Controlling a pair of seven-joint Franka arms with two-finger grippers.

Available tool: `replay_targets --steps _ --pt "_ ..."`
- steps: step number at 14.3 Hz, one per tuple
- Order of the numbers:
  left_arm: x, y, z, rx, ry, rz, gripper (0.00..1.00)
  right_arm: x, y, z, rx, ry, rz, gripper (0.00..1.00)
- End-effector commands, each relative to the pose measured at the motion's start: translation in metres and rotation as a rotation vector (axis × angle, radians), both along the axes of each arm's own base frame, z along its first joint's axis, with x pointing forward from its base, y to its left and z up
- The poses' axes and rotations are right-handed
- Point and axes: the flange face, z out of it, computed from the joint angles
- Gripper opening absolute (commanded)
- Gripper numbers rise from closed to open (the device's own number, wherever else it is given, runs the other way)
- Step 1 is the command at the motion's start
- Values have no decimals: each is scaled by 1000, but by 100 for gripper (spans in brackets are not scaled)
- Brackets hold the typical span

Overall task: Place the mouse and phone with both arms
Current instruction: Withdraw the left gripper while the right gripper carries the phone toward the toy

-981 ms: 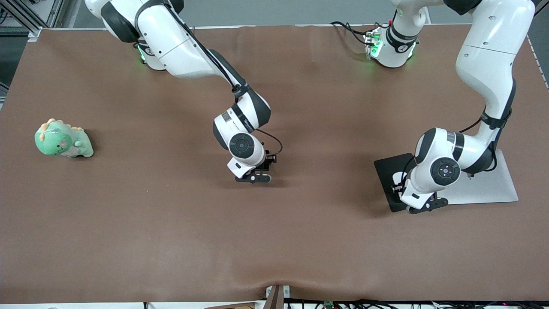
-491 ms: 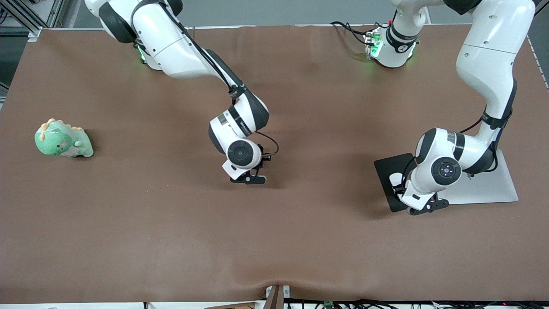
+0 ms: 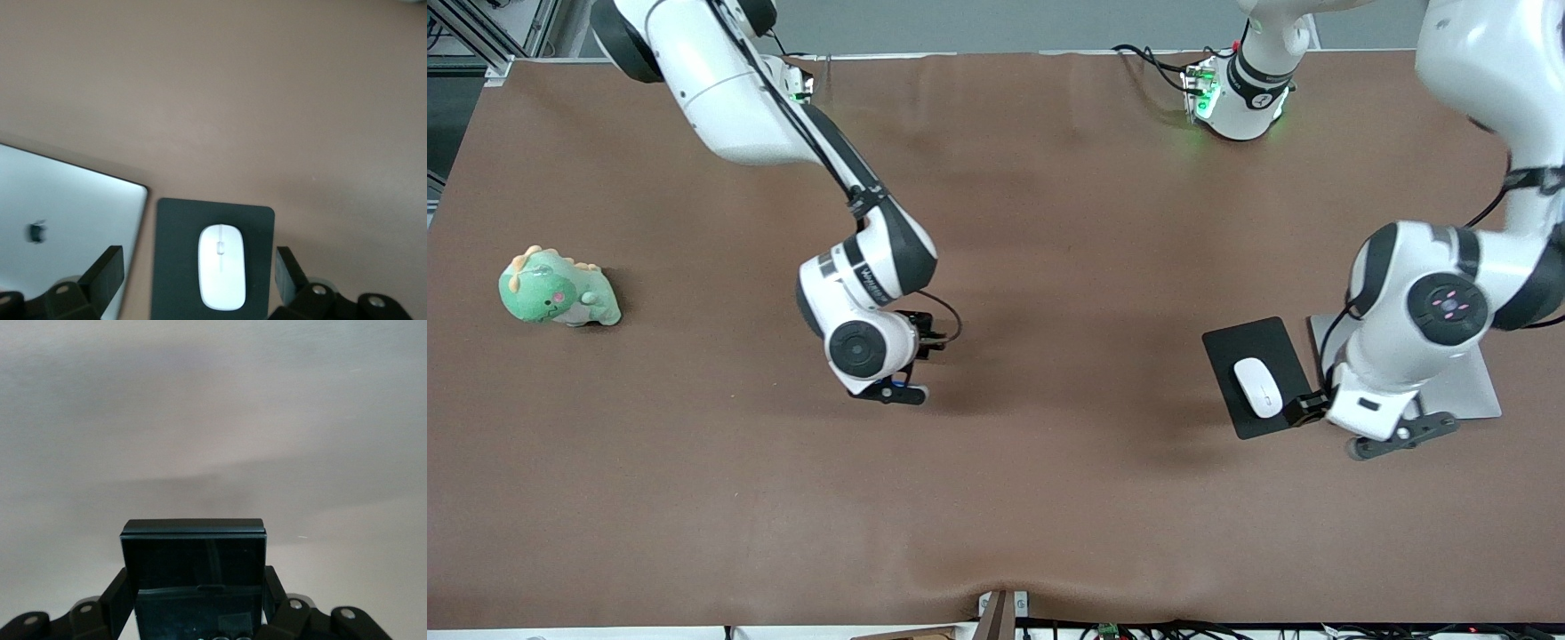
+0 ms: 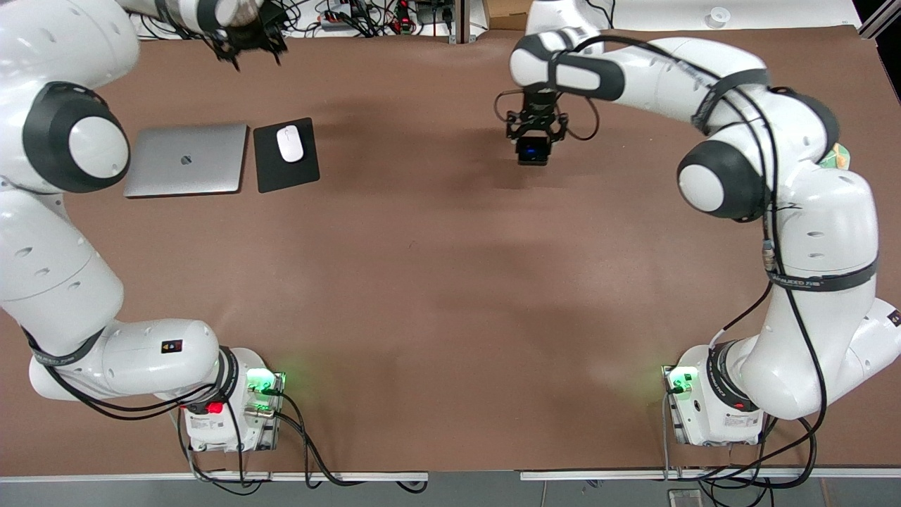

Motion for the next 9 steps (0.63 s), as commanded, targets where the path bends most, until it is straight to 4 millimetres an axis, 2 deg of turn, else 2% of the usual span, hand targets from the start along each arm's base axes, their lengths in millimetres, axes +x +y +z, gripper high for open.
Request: replay_targets --steps 1,3,5,6,9 --pt "6 10 59 27 4 1 100 -13 -50 35 29 20 10 0" --pt "2 11 90 -37 28 34 100 -21 -87 43 46 32 33 0" --pt "-9 12 113 -79 60 12 100 -27 -117 45 17 22 63 0" --pt "-17 13 135 -74 46 9 100 -27 -130 46 13 20 74 0" --pt "-42 38 193 -62 11 -56 100 -29 -159 48 35 20 103 0"
